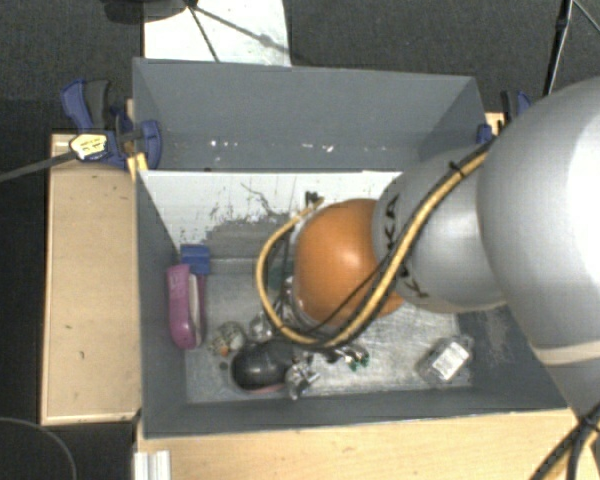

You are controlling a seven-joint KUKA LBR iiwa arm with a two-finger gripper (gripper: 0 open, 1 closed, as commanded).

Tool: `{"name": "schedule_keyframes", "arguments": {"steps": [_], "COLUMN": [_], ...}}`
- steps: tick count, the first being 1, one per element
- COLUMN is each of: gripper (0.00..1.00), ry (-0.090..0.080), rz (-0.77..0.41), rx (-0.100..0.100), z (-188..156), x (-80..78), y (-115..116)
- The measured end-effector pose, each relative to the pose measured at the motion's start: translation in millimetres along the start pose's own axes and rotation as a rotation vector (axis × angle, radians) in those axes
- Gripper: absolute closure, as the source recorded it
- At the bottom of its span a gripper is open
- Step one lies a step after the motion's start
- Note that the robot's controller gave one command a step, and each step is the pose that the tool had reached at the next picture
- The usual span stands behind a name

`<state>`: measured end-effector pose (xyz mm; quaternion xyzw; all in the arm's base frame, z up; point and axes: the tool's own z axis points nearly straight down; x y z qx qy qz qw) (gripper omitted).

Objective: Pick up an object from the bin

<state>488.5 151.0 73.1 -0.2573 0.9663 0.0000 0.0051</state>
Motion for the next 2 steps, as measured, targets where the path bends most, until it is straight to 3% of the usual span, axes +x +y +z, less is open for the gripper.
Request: {"name": "schedule_keyframes", "arguments": {"steps": [1,2], "gripper": [1.00,1.00], "ry": [0.001,-0.001], "rz": [-0.019,-0.023], "rx": [0.000,0.000], "z": [-111,-223], "x": [3.4,-5.5], "y": [-11,-4]}}
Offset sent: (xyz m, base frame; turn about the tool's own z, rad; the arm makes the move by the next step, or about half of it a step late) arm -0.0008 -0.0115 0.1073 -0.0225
